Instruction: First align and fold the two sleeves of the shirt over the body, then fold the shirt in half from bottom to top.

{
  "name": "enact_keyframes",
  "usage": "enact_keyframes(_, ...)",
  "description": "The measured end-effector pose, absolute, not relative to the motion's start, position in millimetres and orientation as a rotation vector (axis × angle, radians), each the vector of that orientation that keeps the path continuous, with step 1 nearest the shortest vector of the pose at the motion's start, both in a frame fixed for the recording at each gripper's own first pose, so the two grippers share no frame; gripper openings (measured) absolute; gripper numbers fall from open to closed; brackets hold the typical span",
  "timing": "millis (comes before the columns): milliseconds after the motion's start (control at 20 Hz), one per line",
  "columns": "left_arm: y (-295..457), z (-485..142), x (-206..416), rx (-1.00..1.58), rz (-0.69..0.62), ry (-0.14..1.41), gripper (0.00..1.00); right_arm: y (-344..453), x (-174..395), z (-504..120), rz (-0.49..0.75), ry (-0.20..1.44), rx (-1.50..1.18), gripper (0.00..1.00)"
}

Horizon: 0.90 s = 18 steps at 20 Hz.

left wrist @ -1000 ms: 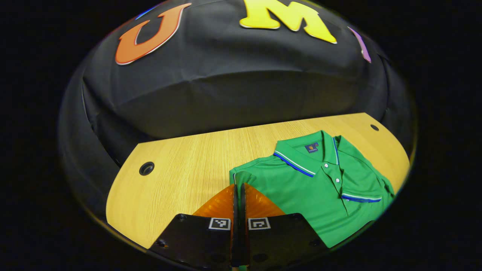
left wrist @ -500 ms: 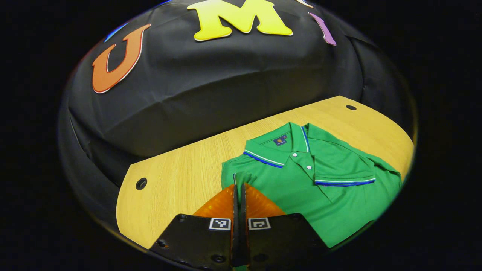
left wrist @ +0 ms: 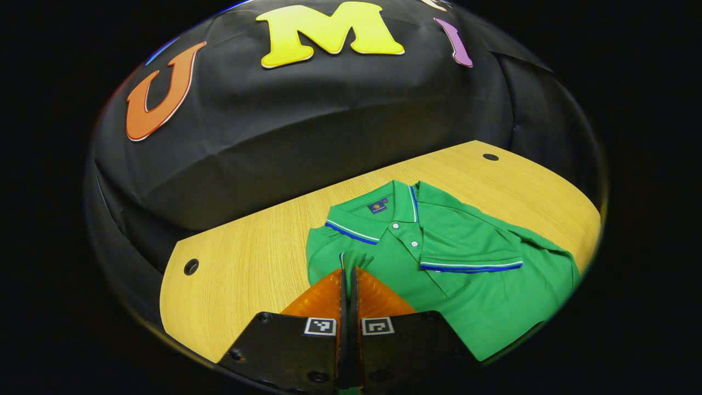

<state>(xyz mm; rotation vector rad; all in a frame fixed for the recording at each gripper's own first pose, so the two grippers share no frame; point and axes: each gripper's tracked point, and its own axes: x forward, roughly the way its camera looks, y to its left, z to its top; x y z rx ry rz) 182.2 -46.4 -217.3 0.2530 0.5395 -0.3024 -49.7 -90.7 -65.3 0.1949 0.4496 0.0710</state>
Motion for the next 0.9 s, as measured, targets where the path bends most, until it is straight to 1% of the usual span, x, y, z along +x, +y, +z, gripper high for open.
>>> enact_keyframes(400,-80,-221,164,0.218,-0.366,0.542,0.03,-98,-56,-67,0.067,0.449,0.196,0.98)
enact_keyframes(500,-96,-223,161,0.183,-0.415,0.545,0.03,-99,-57,-68,0.067,0.451,0.196,0.98)
enact_keyframes(550,-104,-226,159,0.169,-0.439,0.553,0.07,-99,-59,-68,0.067,0.45,0.196,0.97)
enact_keyframes(600,-107,-231,156,0.168,-0.447,0.567,0.22,-99,-59,-69,0.068,0.451,0.195,0.98)
enact_keyframes(700,-111,-231,151,0.185,-0.446,0.567,0.95,-99,-60,-69,0.07,0.451,0.194,0.98)
enact_keyframes(750,-114,-228,147,0.183,-0.449,0.557,0.97,-98,-60,-69,0.071,0.45,0.193,0.98)
enact_keyframes(900,-112,-221,131,0.19,-0.435,0.539,0.97,-98,-60,-72,0.074,0.452,0.197,0.98)
